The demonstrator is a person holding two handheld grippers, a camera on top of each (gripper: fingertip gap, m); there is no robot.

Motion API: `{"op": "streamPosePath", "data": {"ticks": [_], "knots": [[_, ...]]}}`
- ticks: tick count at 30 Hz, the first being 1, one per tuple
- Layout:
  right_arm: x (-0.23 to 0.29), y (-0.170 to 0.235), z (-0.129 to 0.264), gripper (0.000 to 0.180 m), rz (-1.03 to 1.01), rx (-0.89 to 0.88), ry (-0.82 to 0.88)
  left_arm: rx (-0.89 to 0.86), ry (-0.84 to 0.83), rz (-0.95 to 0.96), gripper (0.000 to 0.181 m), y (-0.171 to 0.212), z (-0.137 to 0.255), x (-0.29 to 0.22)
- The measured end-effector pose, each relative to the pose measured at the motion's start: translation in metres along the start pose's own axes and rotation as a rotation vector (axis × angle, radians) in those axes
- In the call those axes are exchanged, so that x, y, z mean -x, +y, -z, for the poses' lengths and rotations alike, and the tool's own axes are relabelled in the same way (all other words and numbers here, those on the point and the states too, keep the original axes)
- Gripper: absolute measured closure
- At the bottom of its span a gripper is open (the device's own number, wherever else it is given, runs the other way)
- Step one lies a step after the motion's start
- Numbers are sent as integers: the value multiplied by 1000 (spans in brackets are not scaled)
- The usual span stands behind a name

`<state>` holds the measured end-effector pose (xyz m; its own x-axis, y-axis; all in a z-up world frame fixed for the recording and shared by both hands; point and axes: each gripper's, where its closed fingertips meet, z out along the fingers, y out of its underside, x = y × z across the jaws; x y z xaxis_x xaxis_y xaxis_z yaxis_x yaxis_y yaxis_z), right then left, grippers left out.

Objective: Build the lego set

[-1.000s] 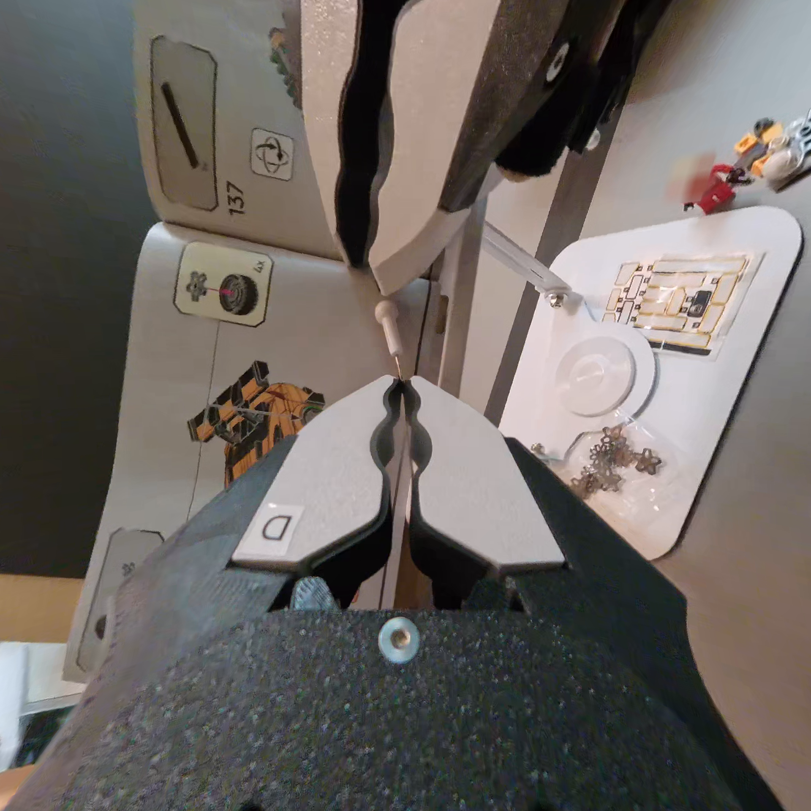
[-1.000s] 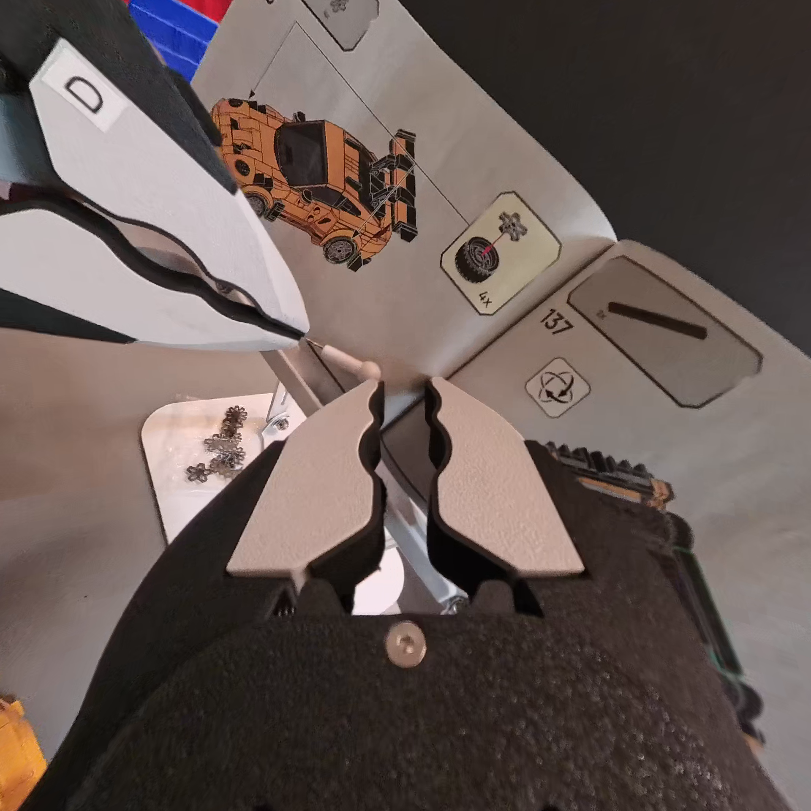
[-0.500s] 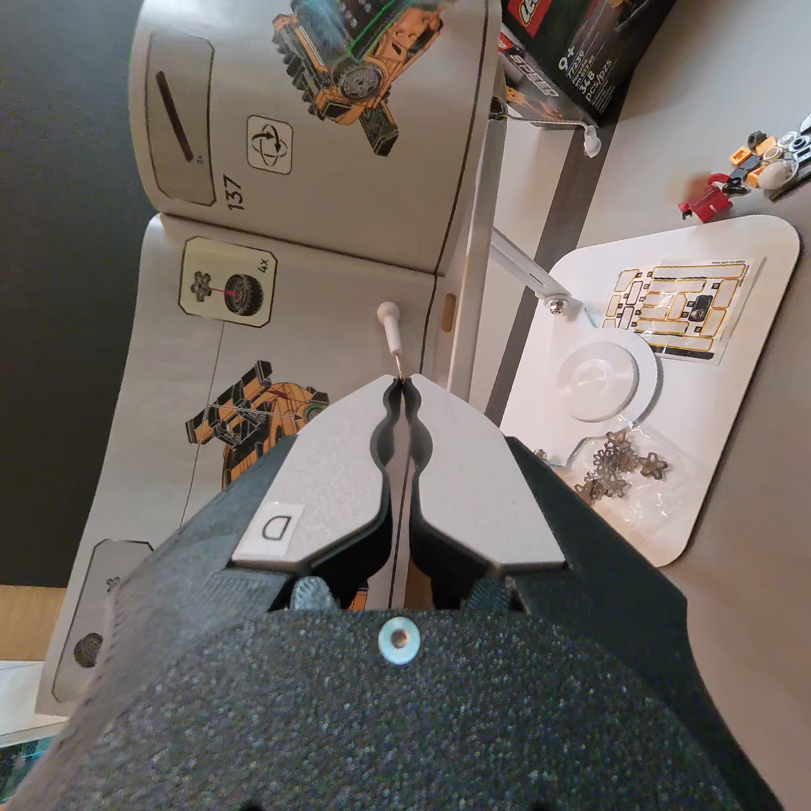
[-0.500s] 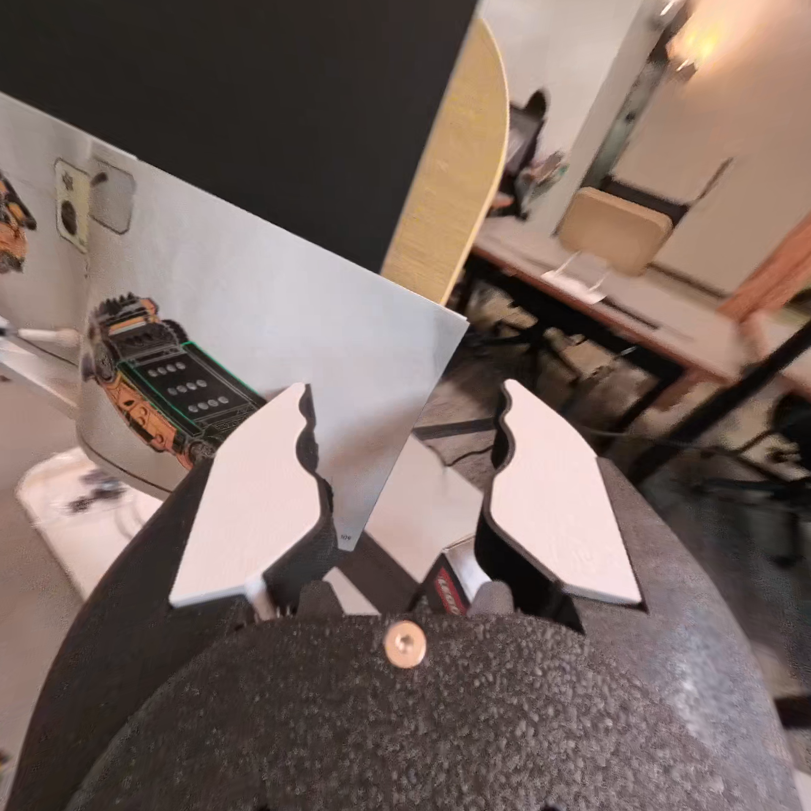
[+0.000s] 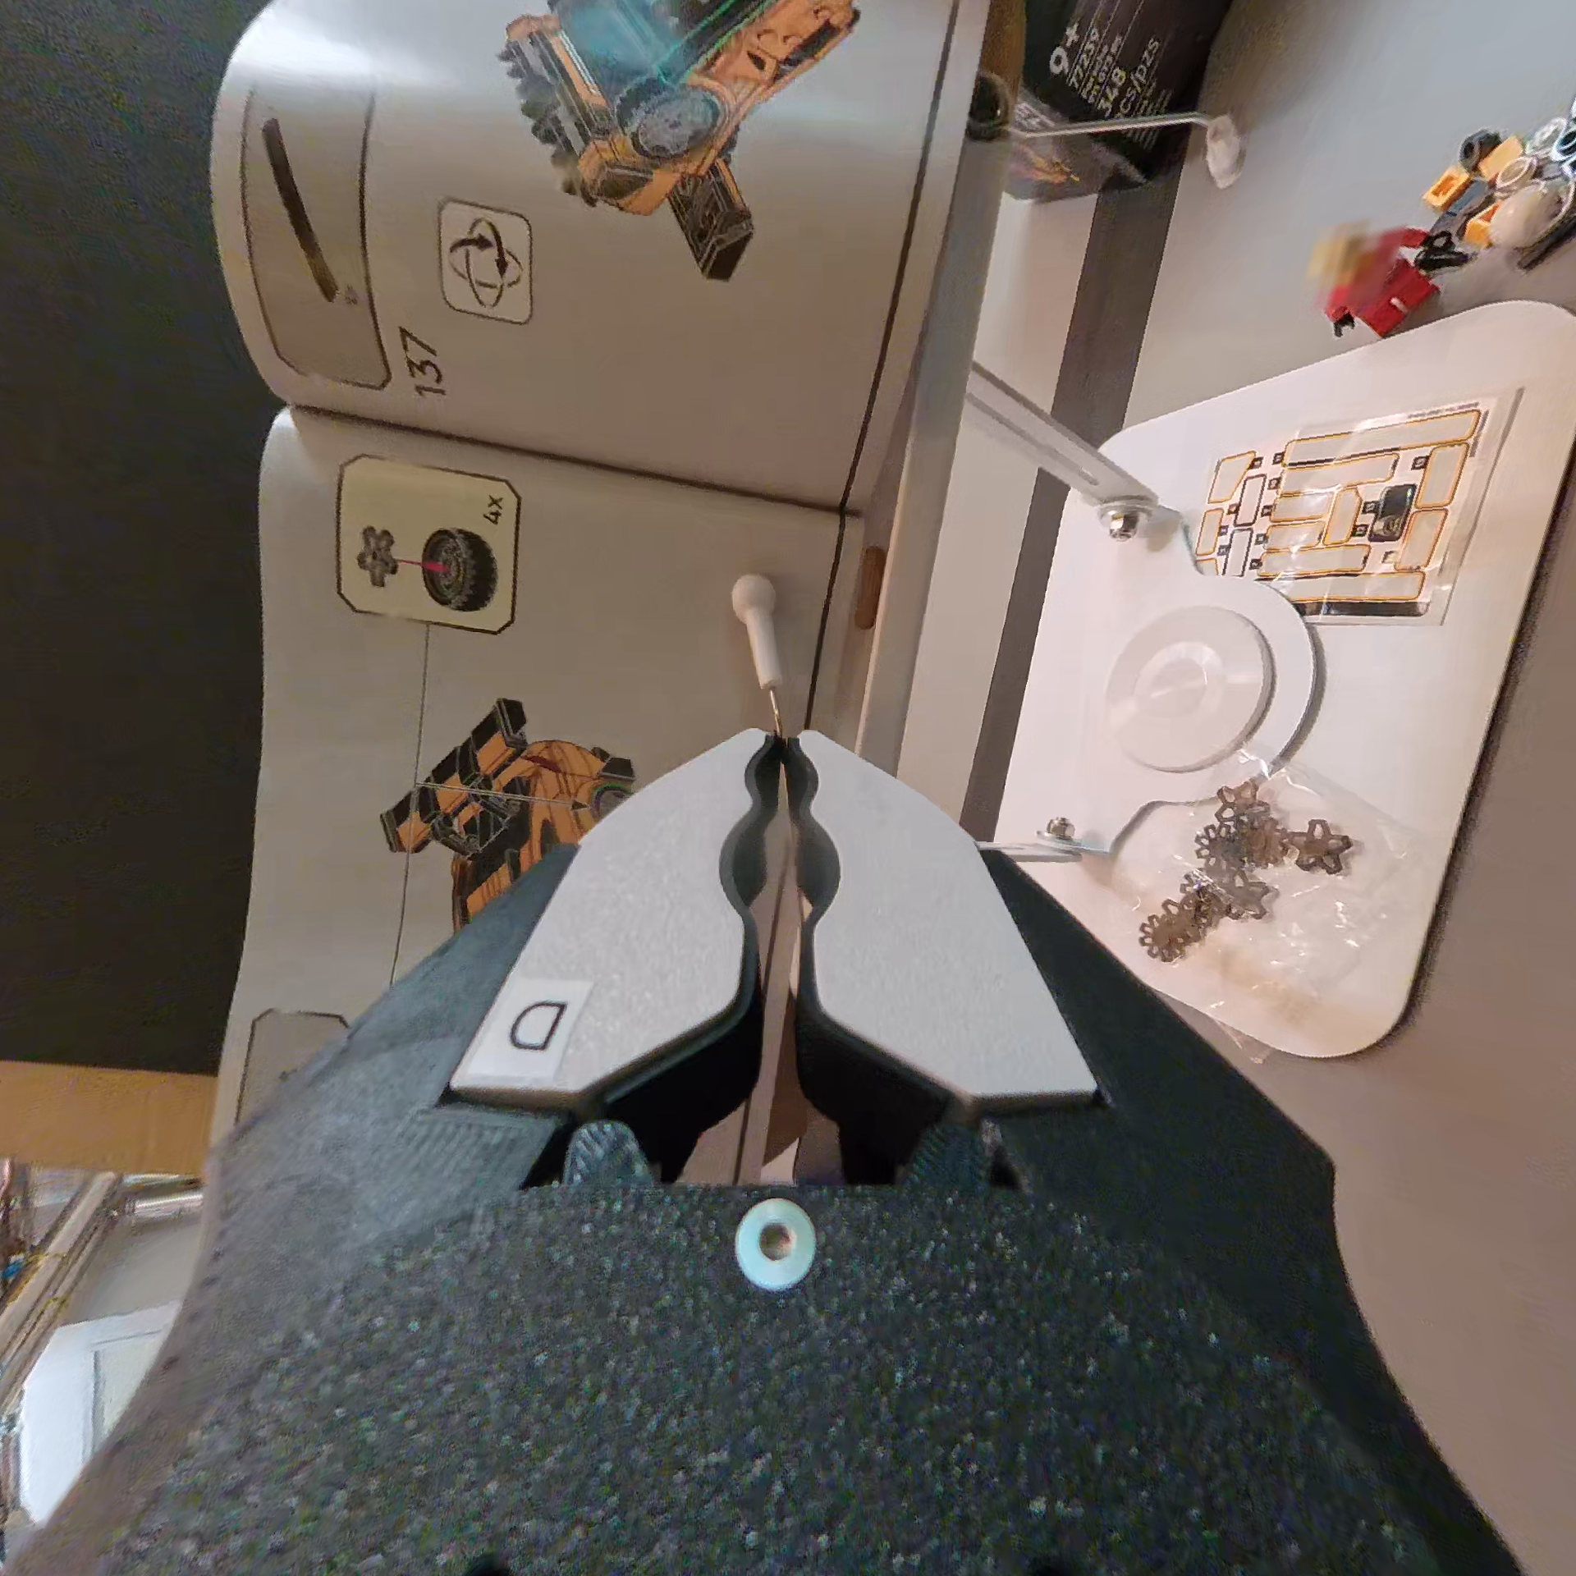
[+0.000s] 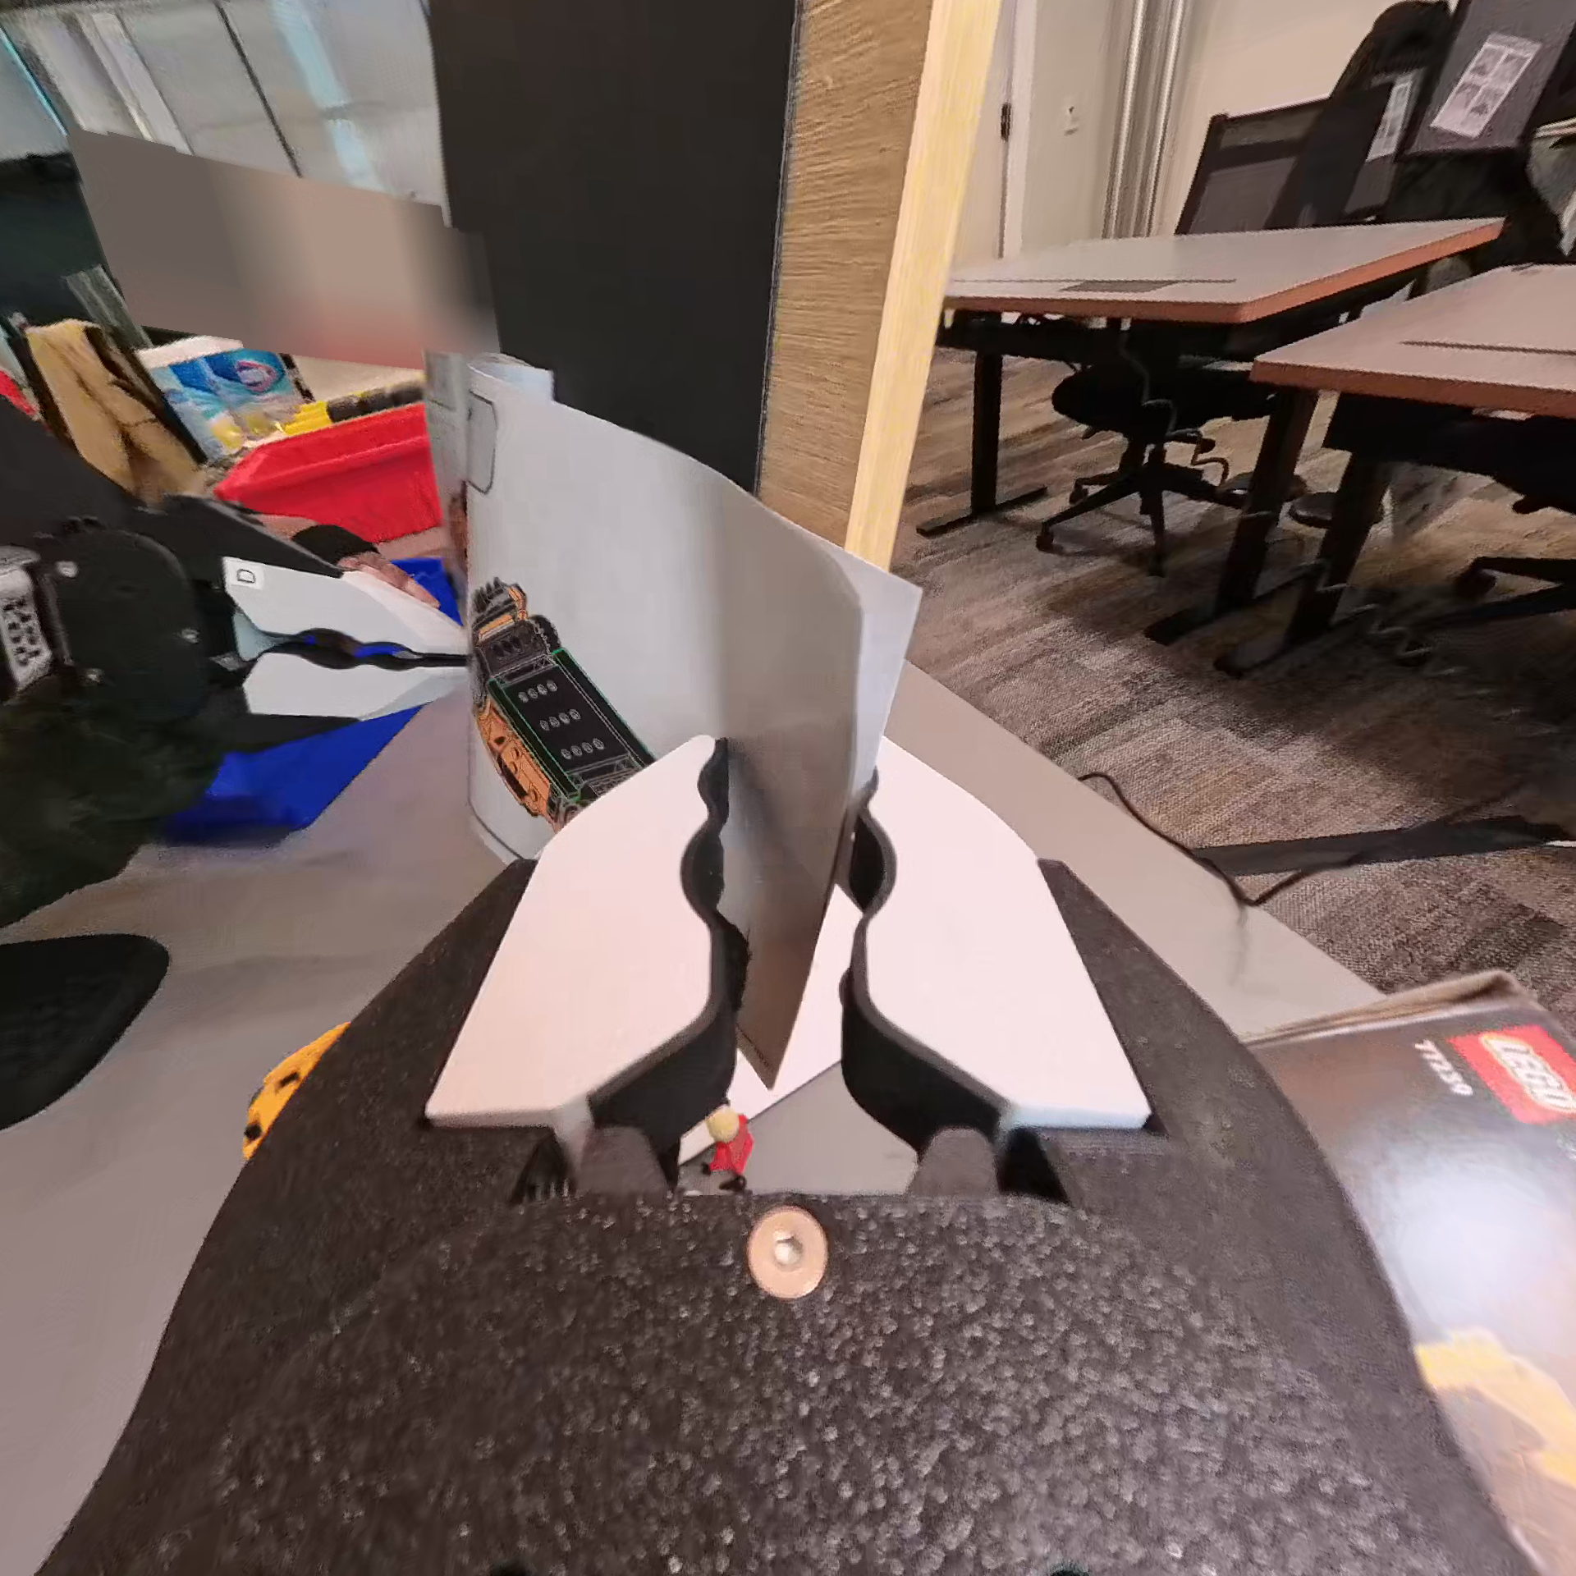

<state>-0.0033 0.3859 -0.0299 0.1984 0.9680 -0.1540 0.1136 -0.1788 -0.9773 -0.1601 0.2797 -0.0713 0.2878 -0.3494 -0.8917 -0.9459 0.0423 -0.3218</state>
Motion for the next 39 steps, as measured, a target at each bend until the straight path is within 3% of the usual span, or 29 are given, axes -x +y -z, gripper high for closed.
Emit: {"op": "streamPosePath", "data": {"ticks": [6,9,13,18,23,27,32,35,39], "knots": [[-2,-9,11,145,39,-29,55,10,-12,-3,178,3,1,1],[-6,-16,26,142,98,-47,148,-12,8,146,167,-1,9,3],[-2,-23,55,142,185,-72,304,-145,23,364,170,-22,31,7],[37,-29,89,143,284,-147,432,-251,70,456,170,-54,34,-11],[91,-32,110,146,369,-238,495,-310,62,528,174,-89,10,-6],[126,-40,121,152,387,-305,495,-200,76,534,177,-99,-25,-3],[121,-12,106,150,396,-163,506,-122,54,524,178,-97,-44,-2],[120,17,78,152,340,-82,415,-93,67,519,177,-93,-50,-5],[126,23,33,152,481,-4,392,-75,95,500,176,-88,-57,-12]]}}
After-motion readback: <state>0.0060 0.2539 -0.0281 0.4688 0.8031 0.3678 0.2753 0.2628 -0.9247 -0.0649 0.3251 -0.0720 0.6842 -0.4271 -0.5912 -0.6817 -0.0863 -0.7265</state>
